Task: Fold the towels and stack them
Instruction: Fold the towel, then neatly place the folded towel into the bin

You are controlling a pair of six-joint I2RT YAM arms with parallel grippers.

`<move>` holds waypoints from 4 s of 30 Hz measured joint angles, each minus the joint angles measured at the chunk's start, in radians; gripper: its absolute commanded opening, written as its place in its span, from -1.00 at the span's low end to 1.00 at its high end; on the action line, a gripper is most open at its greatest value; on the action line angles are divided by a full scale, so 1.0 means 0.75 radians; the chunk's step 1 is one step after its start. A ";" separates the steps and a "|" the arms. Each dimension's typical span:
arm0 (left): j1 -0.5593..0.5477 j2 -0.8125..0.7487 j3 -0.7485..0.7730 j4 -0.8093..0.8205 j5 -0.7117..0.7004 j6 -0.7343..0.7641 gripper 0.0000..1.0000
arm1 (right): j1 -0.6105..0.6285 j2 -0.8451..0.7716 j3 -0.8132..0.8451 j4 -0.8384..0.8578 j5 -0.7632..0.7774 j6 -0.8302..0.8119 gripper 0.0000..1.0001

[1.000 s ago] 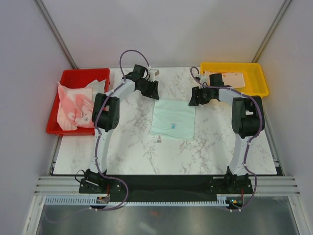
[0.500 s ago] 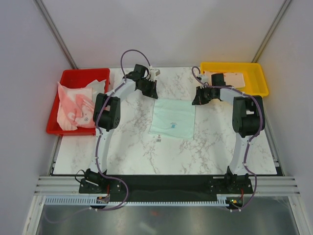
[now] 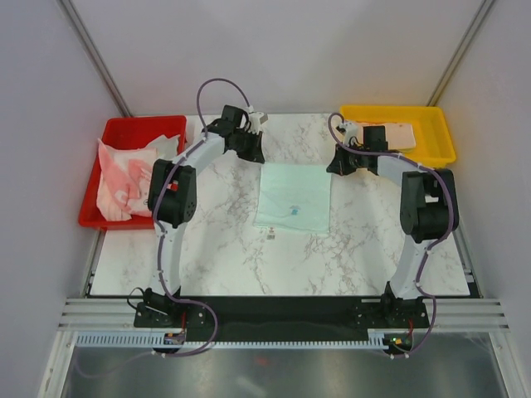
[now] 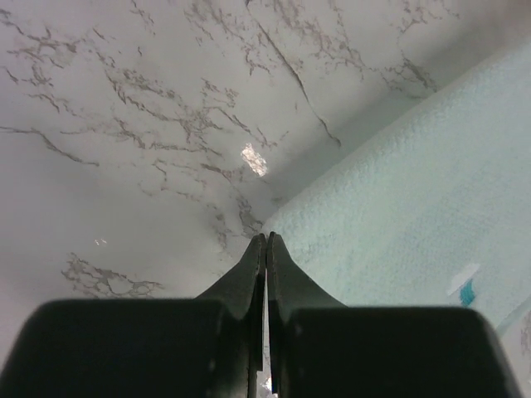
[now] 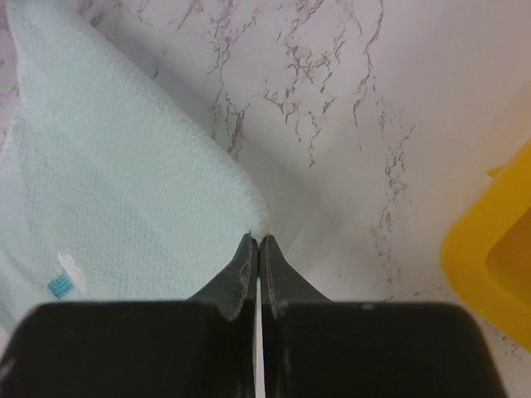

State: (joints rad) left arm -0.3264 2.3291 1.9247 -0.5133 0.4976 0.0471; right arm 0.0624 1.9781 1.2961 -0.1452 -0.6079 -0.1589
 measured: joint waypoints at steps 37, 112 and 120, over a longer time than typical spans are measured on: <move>-0.107 -0.782 -1.023 0.309 -0.082 -0.294 -0.95 | 0.143 -0.687 -0.610 0.066 0.203 0.334 -1.00; -0.388 -1.007 -1.350 0.367 -0.490 -0.740 0.00 | 0.254 -0.861 -0.867 0.007 0.428 0.800 0.31; -0.350 -0.898 -1.183 0.364 -0.499 -0.739 0.00 | 0.287 -0.678 -0.842 0.039 0.469 0.806 0.29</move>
State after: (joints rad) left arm -0.5888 1.6558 1.0378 -0.2401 0.1234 -0.5072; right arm 0.2779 1.4700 0.6643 -0.1158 -0.2558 0.4454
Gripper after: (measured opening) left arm 0.499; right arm 0.647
